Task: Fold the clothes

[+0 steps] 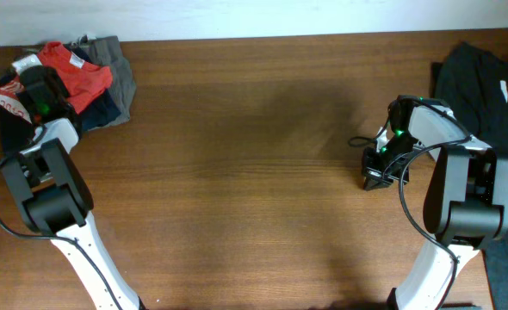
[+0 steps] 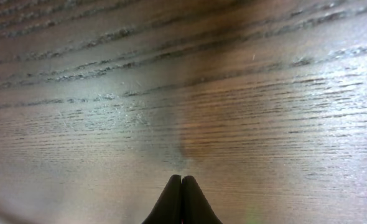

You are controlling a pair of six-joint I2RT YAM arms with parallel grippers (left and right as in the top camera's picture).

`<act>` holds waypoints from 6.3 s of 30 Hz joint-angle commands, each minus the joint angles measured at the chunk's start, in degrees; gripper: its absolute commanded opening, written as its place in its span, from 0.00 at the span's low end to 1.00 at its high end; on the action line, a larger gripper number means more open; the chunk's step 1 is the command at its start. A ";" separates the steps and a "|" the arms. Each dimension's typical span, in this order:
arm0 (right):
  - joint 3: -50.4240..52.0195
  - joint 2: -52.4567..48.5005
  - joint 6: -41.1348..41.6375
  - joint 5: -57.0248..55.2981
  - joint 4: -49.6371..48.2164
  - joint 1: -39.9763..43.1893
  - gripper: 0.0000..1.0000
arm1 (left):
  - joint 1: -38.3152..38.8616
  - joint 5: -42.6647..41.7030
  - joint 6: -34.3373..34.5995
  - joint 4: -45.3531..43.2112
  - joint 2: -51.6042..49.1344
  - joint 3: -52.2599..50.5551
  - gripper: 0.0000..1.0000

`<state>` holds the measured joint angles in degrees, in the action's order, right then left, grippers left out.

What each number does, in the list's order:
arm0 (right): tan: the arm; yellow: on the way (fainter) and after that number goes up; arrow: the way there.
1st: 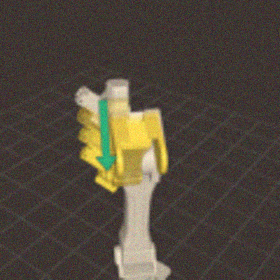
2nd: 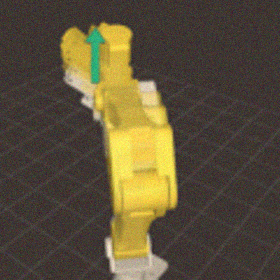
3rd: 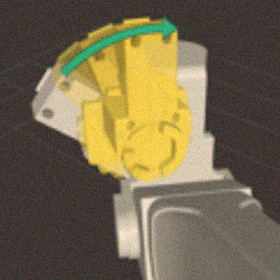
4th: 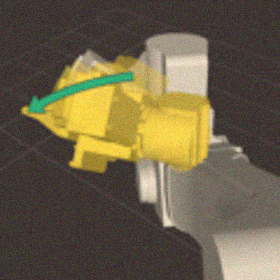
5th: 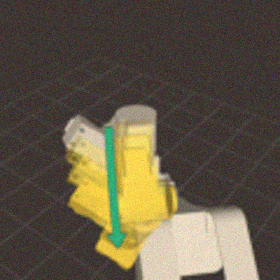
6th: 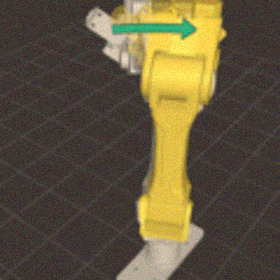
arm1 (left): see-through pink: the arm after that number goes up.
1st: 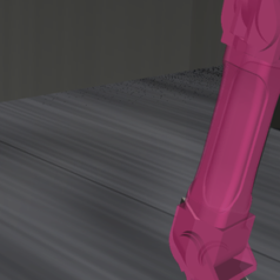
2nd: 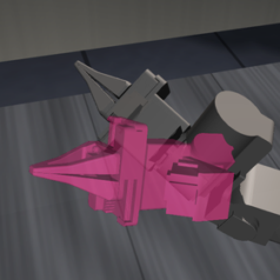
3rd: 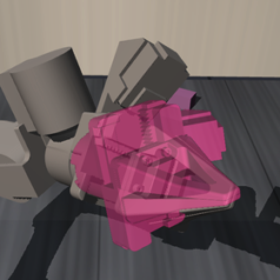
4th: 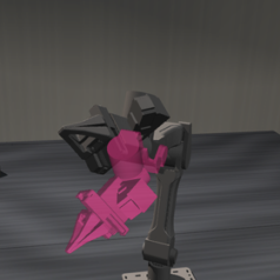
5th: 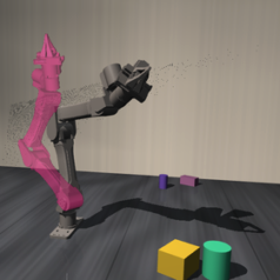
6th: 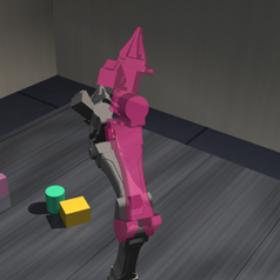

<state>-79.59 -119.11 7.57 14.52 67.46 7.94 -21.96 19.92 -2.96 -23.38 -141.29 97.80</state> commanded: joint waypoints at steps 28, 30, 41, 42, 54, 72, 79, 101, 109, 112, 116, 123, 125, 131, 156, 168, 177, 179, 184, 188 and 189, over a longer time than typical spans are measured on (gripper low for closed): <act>0.20 -0.24 0.17 0.52 1.11 -0.11 0.04 | -9.09 -0.22 -1.88 4.00 7.96 -0.17 0.01; 0.20 -0.24 0.17 0.57 1.14 -0.11 0.04 | -9.11 -0.24 -1.88 3.96 6.86 -0.17 0.01; 0.20 -0.24 0.17 2.01 1.86 -0.15 0.04 | -7.17 -2.12 -1.88 3.39 0.63 -0.17 0.01; 0.20 -0.24 0.17 2.01 1.86 -0.15 0.04 | -7.04 -2.08 -1.88 3.48 0.59 -0.17 0.01; 0.20 -0.24 0.13 1.99 2.34 -0.15 0.04 | -3.10 6.88 -6.60 -3.15 11.39 -0.15 0.01; 0.20 -0.24 -1.20 1.99 2.19 -0.15 0.04 | 3.19 -5.64 -1.40 11.89 1.90 -0.17 0.06; 0.20 -0.24 -1.20 1.99 2.89 -0.15 0.04 | 3.45 -5.57 -2.54 7.43 3.30 -0.15 0.09; 0.20 24.98 -18.64 25.68 18.49 -0.22 0.04 | 19.10 -25.00 -2.51 59.56 49.05 -0.15 0.99; 0.20 51.76 -19.10 22.69 25.31 -0.20 0.10 | 24.26 -32.20 -2.51 74.62 61.66 -3.04 0.99; 0.20 57.48 -17.16 21.49 25.55 -0.15 0.34 | 25.46 -32.22 -2.71 73.48 69.00 -10.16 0.99; 0.20 63.73 -12.31 16.33 25.05 -0.15 0.80 | 27.89 -35.26 -2.69 66.27 82.97 -26.53 0.99; 0.20 72.08 -11.32 11.65 24.96 -0.15 0.88 | 28.72 -35.65 -2.67 56.43 102.20 -49.05 0.99; 0.20 75.03 -11.32 10.14 24.04 -0.15 0.91 | 28.72 -35.63 -2.67 55.10 105.07 -52.57 0.99; 0.31 85.11 -8.83 5.49 21.51 0.02 1.00 | 28.72 -35.58 -2.69 52.06 106.57 -59.36 0.99; 0.31 91.38 0.02 -7.72 20.81 0.00 0.99 | 28.72 -35.58 -2.71 52.57 97.11 -59.56 0.99; 0.31 91.38 -0.66 -9.33 20.41 0.00 0.99 | 28.72 -35.58 -2.71 52.57 97.11 -59.56 0.99; 14.08 95.41 -3.08 -10.08 1.88 -0.11 0.99 | 28.72 -35.58 -2.71 52.57 97.11 -59.56 0.99; 20.15 98.27 -3.06 -9.99 -3.13 -0.11 0.99 | 28.72 -35.58 -2.71 52.57 97.11 -59.58 0.99; 42.69 109.46 -3.04 -5.90 -22.21 -2.60 0.99 | 28.72 -35.58 -2.71 52.57 97.11 -59.56 0.99; 56.54 115.84 -3.04 -5.92 -37.46 -7.48 0.99 | 28.72 -35.58 -2.71 52.57 97.11 -59.56 0.99; 58.99 116.98 -3.02 -5.92 -40.13 -7.98 0.99 | 28.72 -35.58 -2.71 52.57 97.11 -59.56 0.99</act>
<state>-27.05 -5.96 4.56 7.62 32.29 2.31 6.63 -14.81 -5.15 29.26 -44.16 38.61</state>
